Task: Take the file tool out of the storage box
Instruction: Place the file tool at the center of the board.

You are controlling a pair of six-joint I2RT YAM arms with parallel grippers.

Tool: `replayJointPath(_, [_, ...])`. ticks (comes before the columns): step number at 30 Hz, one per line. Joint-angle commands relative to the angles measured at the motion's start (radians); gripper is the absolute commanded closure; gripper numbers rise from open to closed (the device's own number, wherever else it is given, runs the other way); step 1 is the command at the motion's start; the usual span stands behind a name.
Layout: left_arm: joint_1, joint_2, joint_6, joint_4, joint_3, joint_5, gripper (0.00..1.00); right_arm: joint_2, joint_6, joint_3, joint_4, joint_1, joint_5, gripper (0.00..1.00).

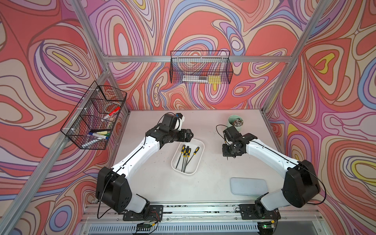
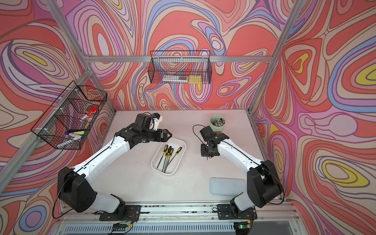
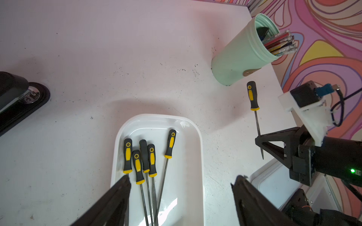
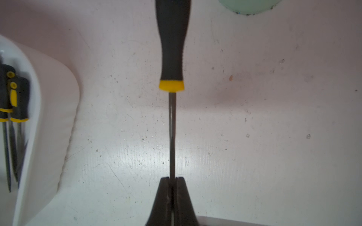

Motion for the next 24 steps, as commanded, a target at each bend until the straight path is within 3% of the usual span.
replayJointPath(1, [-0.001, -0.015, 0.029, -0.014, -0.028, -0.054, 0.03, 0.047, -0.005, -0.024, -0.008, 0.003, 0.028, 1.0])
replayJointPath(13, [-0.004, -0.036, 0.026, 0.014, -0.08, -0.054, 0.01, 0.153, -0.015, -0.09, 0.066, -0.037, -0.059, 1.0])
replayJointPath(24, [-0.004, -0.012, 0.029, 0.01, -0.081, -0.07, 0.01, 0.214, -0.026, -0.073, 0.056, -0.06, -0.048, 1.0])
